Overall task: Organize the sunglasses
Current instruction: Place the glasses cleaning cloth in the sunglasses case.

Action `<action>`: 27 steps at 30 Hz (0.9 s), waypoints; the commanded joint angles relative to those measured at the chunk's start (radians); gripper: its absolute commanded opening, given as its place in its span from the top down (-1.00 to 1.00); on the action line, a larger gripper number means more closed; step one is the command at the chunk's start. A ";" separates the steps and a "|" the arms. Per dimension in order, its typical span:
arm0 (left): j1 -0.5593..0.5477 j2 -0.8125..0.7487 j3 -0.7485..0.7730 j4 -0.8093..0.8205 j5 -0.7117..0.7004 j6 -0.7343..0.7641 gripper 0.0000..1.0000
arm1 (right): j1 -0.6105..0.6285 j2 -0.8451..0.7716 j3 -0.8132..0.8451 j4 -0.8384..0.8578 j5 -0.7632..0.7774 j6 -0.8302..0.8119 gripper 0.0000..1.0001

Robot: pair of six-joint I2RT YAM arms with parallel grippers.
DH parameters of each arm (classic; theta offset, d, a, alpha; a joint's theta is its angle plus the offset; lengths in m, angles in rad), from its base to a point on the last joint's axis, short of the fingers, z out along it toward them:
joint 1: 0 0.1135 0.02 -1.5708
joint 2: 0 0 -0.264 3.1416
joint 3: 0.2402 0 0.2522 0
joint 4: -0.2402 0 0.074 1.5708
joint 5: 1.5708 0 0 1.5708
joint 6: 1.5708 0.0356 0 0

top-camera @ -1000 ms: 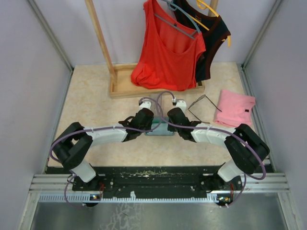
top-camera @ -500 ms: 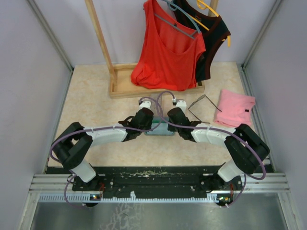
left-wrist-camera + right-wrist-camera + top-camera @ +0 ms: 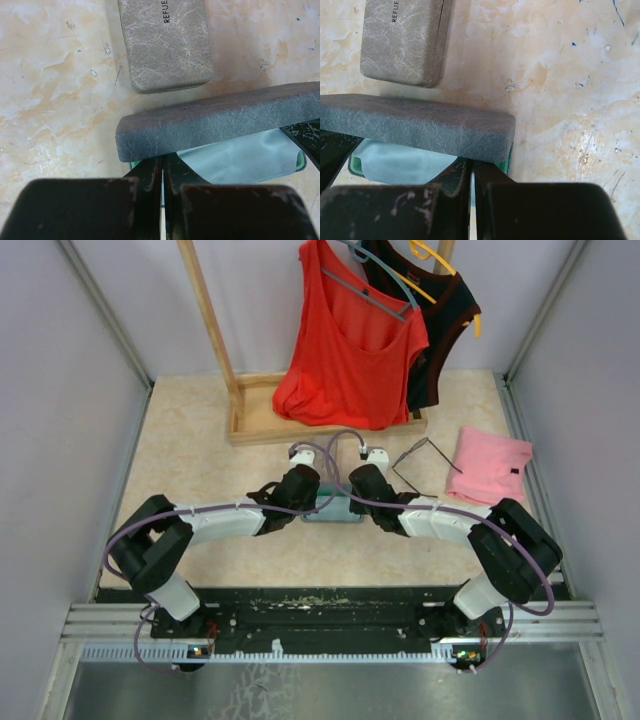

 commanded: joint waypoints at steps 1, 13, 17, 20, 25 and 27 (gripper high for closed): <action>0.007 -0.018 -0.005 0.034 -0.008 0.007 1.00 | -0.012 -0.043 0.008 0.057 0.010 -0.011 1.00; 0.008 -0.023 -0.015 0.037 -0.023 0.007 1.00 | -0.011 -0.047 0.006 0.062 0.009 -0.015 1.00; 0.008 -0.022 -0.015 0.028 -0.039 0.007 1.00 | -0.011 -0.031 0.012 0.058 0.000 -0.015 1.00; 0.007 -0.016 -0.015 0.028 -0.039 0.007 1.00 | -0.011 -0.026 0.011 0.058 -0.001 -0.014 1.00; 0.008 -0.001 -0.005 0.034 -0.025 0.010 1.00 | -0.012 -0.027 0.010 0.048 0.005 -0.014 1.00; 0.008 0.005 -0.001 0.035 -0.019 0.011 1.00 | -0.012 -0.029 0.010 0.043 0.010 -0.015 1.00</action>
